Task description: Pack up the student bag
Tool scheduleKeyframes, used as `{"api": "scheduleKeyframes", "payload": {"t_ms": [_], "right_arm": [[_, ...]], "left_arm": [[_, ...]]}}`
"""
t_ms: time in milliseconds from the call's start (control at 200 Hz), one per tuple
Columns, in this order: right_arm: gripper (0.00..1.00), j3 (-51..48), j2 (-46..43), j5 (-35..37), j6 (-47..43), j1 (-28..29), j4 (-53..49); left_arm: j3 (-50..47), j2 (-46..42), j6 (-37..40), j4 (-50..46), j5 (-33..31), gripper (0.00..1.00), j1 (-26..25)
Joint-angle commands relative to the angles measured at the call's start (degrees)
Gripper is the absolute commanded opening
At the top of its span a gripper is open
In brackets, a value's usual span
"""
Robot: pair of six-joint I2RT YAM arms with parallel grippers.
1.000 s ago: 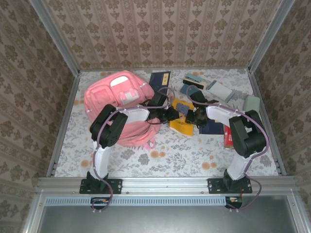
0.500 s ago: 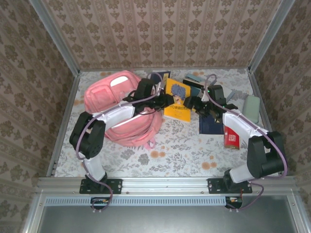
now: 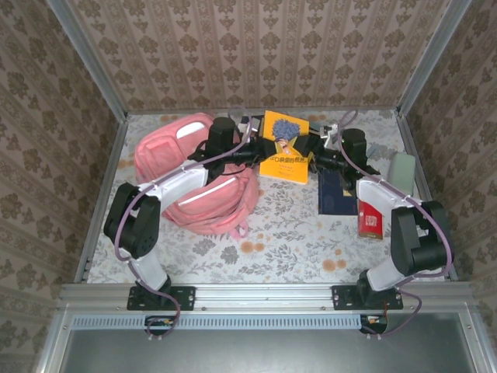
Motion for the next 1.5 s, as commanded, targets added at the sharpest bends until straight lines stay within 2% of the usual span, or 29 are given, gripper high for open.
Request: {"api": "scheduleKeyframes", "payload": {"t_ms": [0,105,460,845,1015,1105,1380,1450,1495], "right_arm": [[0.72,0.17,1.01,-6.52,6.16,-0.02,10.47],[0.68,0.00,1.39,-8.12,8.28,-0.01,13.94],[0.61,-0.28,1.87,-10.91,9.88,-0.34,15.89],[0.69,-0.87,2.51,-11.77,7.83,-0.63,12.51],[0.68,-1.07,2.59,-12.05,7.24,-0.63,11.76],[0.65,-1.04,2.43,-12.64,8.27,-0.63,13.46],[0.44,-0.39,0.79,-14.60,10.03,-0.67,16.06],[0.33,-0.38,0.45,-14.87,9.83,-0.63,15.83],[0.31,-0.43,0.29,-14.87,9.60,-0.63,15.40]], "left_arm": [[0.11,-1.69,-1.22,6.05,3.52,0.00,-0.24],[-0.07,-1.70,-1.13,6.04,3.73,0.00,-0.07],[-1.03,-2.24,-1.78,6.70,4.58,0.00,0.55],[-0.82,-4.41,-4.69,9.50,5.43,0.00,2.46],[-0.86,-4.64,-4.92,9.61,5.66,0.00,2.40],[-1.37,-4.53,-4.65,9.41,5.65,0.00,2.40],[-1.56,-3.94,-0.18,3.84,6.31,0.00,2.66],[-1.48,-3.61,0.81,2.58,6.83,0.00,2.75],[-1.43,-3.48,1.20,2.18,7.19,0.00,2.75]]}}
